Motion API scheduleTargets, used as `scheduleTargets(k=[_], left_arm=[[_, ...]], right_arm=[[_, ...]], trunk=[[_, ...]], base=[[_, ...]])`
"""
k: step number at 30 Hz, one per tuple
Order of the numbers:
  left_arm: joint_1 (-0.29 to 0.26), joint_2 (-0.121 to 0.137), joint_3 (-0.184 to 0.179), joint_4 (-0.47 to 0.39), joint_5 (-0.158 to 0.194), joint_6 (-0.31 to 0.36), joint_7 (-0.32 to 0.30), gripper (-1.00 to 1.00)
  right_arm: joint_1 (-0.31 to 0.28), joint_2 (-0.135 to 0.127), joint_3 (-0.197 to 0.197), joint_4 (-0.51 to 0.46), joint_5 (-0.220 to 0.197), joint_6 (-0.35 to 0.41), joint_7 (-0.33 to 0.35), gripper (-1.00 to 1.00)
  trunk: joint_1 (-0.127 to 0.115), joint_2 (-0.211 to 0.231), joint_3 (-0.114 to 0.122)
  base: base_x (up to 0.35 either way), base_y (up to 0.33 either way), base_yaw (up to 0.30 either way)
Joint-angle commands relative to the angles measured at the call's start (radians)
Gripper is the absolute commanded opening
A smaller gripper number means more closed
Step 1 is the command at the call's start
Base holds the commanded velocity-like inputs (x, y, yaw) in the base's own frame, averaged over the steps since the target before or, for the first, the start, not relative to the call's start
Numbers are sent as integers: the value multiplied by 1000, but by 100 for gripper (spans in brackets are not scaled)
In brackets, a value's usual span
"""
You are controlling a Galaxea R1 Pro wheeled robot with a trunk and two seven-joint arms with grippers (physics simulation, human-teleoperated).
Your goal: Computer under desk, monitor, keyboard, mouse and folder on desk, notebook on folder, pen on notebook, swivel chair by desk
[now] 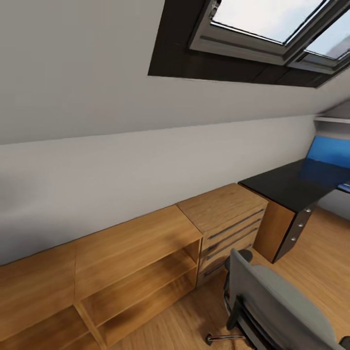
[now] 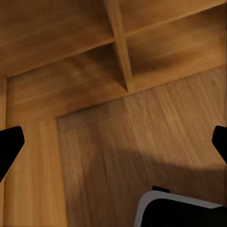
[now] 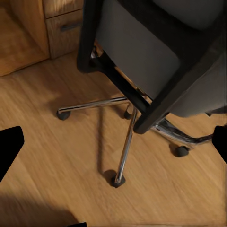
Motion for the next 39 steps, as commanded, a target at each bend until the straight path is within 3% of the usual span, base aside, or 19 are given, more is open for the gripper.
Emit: scheduleTargets(k=[1,30,39], left_arm=[[0,0,-8,-2,5,-1,6,100],[0,0,-9,-2,5,-1,6,100],[0,0,-8,-2,5,-1,6,100]], right_arm=[[-1,1,9,2,-8,-4,-2,100],[-1,0,9,2,-8,5,-1,100],[-1,0,4,2,-9,5,38,100]], trunk=[[1,-2,-2],[1,-2,-2],[1,-2,-2]], base=[[0,0,-269],[0,0,-269],[0,0,-269]])
